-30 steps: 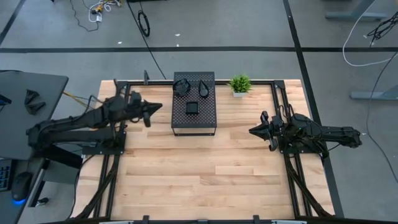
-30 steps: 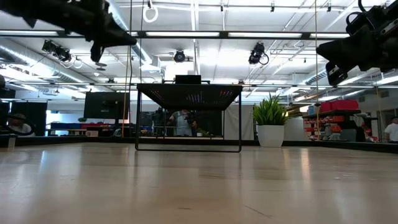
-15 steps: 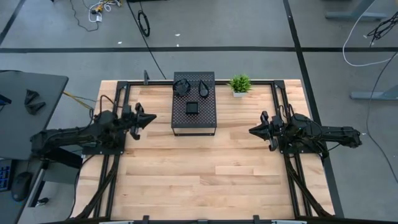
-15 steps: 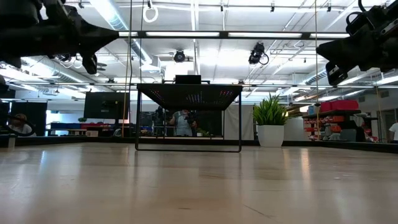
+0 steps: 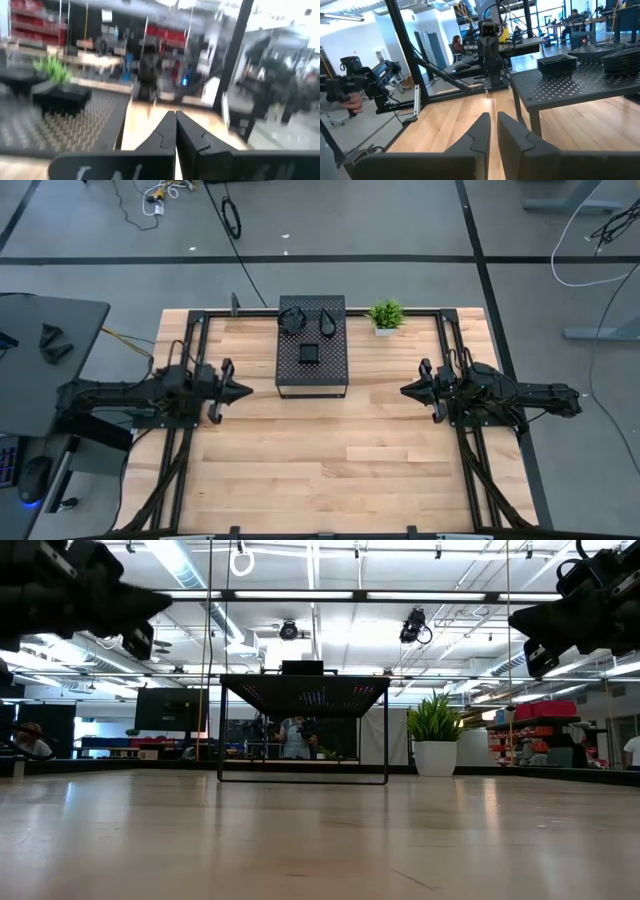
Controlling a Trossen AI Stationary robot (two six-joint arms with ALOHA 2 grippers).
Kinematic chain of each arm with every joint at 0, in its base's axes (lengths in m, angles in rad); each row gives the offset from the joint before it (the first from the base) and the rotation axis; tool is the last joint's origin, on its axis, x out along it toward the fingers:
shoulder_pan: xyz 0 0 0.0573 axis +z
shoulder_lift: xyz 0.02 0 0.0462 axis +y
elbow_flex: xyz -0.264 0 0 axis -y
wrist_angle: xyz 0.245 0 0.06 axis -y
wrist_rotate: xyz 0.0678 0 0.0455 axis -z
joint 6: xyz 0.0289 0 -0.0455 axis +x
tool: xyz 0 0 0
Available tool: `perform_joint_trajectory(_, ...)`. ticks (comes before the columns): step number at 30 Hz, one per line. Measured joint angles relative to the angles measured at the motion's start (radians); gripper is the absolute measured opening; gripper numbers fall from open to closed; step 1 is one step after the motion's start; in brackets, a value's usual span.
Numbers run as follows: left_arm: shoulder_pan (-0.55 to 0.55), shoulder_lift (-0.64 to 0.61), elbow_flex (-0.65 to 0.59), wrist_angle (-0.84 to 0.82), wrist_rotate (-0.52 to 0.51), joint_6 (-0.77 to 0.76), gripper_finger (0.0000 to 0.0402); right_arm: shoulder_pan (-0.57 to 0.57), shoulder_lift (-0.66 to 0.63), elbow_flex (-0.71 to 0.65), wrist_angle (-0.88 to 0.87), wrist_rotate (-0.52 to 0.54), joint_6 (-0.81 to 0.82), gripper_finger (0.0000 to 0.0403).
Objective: Pick & Place Mini shaped plates
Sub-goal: Return to Home Position
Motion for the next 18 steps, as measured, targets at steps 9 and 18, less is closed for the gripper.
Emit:
perform_joint_trajectory(9,0.001,0.002,0.0,-0.263,-0.007,-0.048,0.0013,0.0,0.0,0.0,0.0,0.0,0.0,0.0039)
perform_joint_trajectory(18,0.001,0.002,0.0,-0.298,-0.007,-0.193,0.0019,0.0,0.0,0.0,0.0,0.0,0.0,0.0039)
